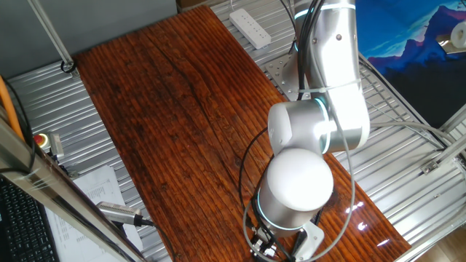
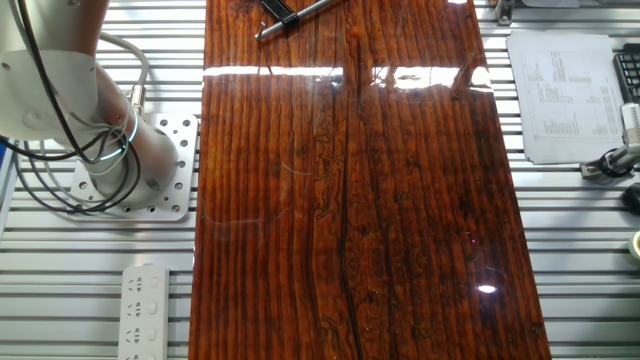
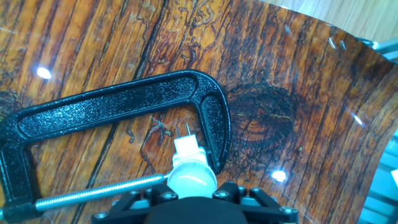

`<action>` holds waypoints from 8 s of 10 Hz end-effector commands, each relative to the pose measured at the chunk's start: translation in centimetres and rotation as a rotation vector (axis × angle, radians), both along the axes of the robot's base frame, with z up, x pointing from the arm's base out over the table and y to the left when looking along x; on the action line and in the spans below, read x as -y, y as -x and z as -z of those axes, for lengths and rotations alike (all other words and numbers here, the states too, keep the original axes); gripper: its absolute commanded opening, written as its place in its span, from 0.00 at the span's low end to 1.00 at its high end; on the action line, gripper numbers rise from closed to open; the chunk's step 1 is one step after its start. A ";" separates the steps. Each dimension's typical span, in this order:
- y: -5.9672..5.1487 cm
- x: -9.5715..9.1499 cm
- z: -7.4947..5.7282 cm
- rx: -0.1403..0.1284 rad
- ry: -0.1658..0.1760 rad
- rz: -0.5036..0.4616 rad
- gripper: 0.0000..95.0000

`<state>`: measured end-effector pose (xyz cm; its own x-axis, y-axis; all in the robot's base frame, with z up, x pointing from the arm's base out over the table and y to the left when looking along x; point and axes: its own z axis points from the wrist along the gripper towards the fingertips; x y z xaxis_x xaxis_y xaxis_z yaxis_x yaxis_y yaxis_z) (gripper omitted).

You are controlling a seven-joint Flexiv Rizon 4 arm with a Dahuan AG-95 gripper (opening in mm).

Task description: Install the light bulb by rotating it

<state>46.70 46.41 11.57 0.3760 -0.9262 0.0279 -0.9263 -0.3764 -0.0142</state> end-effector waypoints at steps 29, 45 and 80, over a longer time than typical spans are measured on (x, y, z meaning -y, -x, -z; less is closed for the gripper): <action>-0.2 0.2 -0.1 0.005 -0.005 1.089 0.20; -0.1 0.3 0.0 0.005 -0.006 1.708 0.20; -0.2 -0.6 -1.7 -0.034 0.006 0.422 0.60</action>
